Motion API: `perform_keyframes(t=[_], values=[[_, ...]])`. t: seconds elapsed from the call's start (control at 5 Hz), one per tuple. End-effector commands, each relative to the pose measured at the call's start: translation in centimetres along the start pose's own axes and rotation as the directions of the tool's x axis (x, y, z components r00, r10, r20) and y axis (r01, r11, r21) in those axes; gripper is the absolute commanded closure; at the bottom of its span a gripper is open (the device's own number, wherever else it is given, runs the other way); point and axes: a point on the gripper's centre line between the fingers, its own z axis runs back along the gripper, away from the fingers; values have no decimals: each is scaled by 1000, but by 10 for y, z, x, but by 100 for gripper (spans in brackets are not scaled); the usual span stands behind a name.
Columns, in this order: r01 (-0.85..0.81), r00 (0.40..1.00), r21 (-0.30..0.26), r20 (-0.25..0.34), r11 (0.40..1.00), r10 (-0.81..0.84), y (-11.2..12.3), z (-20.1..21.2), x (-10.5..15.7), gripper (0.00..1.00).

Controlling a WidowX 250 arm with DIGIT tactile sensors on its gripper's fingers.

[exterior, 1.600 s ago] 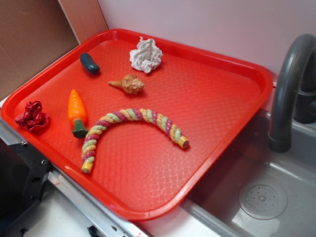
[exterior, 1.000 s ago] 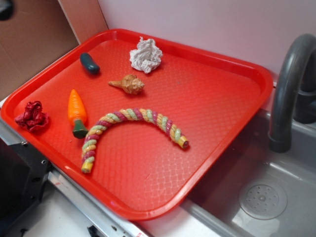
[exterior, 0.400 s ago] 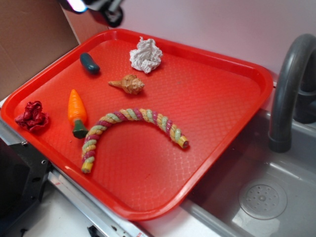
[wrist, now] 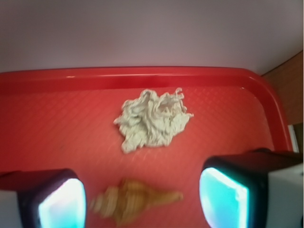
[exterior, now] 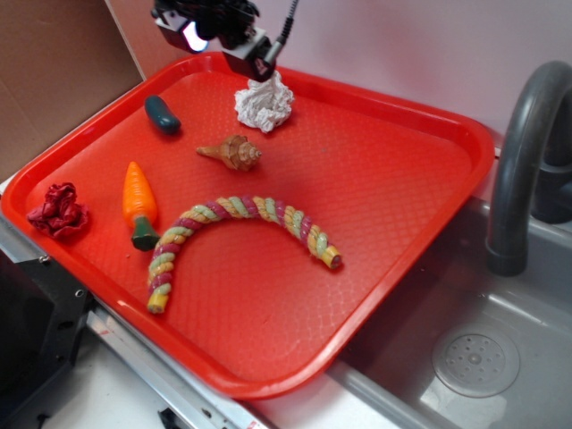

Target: Grab the white paper.

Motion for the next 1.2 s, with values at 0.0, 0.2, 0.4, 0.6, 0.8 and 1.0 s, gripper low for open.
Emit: perform_keyframes(t=[0.0,0.2,0.4,0.6,0.8,1.0], values=[[-42,999,44,-9,998,42,24,-27,24,0],[-66,998,34,-17,997,67,33,-45,38,0],[-60,996,-15,-64,998,59,34,-66,46,0],[-24,984,-91,-175,996,8,34,-84,45,0],[-28,957,-162,-290,986,-20,33,-98,41,49],[-51,956,-164,-292,985,1,35,-94,39,100]])
